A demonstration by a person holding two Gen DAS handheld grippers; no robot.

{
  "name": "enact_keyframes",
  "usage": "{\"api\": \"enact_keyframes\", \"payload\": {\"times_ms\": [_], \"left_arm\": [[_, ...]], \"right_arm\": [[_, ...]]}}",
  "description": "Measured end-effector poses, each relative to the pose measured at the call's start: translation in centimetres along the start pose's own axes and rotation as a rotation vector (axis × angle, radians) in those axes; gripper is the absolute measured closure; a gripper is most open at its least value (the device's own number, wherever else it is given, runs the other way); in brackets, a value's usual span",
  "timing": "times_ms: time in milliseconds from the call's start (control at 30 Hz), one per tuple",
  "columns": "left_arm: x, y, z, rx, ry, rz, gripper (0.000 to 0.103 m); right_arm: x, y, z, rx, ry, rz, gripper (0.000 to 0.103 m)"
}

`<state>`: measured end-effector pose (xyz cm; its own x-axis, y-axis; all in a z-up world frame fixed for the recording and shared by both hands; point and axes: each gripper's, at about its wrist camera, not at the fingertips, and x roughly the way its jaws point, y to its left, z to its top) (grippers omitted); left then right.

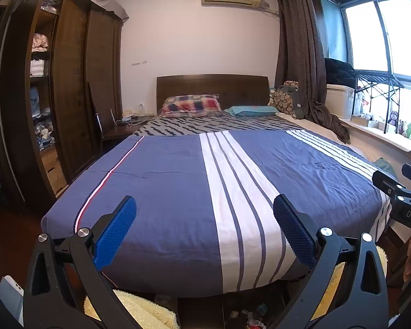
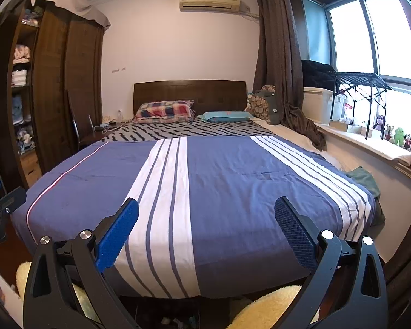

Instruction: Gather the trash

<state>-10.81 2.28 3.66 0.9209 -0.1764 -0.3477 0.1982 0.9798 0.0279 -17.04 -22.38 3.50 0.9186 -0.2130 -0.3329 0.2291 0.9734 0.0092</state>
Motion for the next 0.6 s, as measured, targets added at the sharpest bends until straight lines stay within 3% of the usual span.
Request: {"api": "enact_keyframes", "payload": {"times_ms": [600], "left_arm": [[-0.25,0.13,-0.03,-0.008,-0.003,-0.004,0.008]], "right_arm": [[0.01,0.68,-0.21,0.007,0.004,-0.004,0.004]]}}
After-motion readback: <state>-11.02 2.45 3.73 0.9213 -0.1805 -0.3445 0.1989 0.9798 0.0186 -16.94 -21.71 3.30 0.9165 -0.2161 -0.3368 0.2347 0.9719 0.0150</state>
